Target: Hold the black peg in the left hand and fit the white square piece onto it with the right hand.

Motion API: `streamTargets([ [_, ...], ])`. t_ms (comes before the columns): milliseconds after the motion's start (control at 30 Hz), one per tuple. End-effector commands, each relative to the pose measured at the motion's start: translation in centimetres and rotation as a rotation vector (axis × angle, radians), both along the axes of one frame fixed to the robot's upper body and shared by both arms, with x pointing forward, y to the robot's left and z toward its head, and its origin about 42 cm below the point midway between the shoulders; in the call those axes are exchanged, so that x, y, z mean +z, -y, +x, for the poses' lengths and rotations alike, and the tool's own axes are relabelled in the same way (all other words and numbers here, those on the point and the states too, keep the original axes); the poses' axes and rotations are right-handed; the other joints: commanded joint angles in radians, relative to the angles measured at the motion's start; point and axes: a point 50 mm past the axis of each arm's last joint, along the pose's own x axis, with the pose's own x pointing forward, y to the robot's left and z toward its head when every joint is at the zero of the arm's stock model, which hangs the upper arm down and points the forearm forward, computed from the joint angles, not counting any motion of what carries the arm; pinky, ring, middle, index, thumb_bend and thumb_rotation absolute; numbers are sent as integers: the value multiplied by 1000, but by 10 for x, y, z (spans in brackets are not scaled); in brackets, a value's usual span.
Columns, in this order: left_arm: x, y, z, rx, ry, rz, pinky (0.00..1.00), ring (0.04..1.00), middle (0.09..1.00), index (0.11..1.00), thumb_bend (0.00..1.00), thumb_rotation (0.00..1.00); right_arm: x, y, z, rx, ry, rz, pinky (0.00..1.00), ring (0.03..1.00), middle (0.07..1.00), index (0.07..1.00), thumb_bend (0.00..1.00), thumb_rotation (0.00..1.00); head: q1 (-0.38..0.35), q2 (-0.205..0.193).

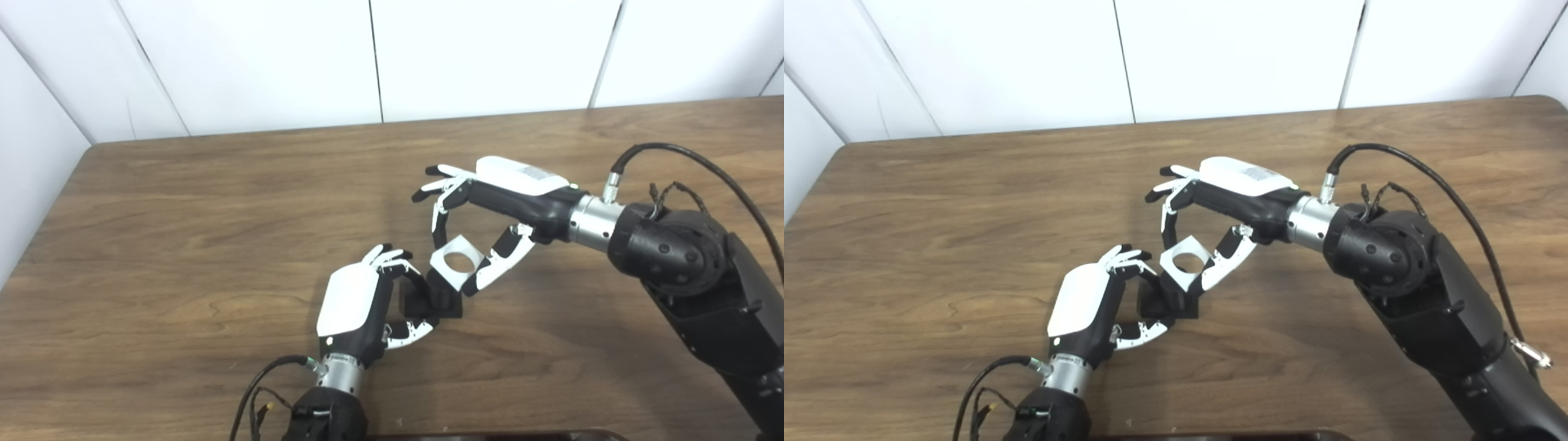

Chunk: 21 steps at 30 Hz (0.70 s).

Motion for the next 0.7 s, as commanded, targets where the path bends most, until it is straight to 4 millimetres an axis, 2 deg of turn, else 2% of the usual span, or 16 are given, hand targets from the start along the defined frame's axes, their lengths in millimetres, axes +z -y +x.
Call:
streamTargets([
  [0,0,4,0,-4,-6,12,822,916,820,488,517,81,13,-5,3,17,67,12,906,1000,885,487,526,144,1,1],
  [667,1,7,0,-5,-3,0,823,916,817,487,517,81,-14,-20,5,32,38,-39,944,1000,893,487,526,146,5,-5],
])
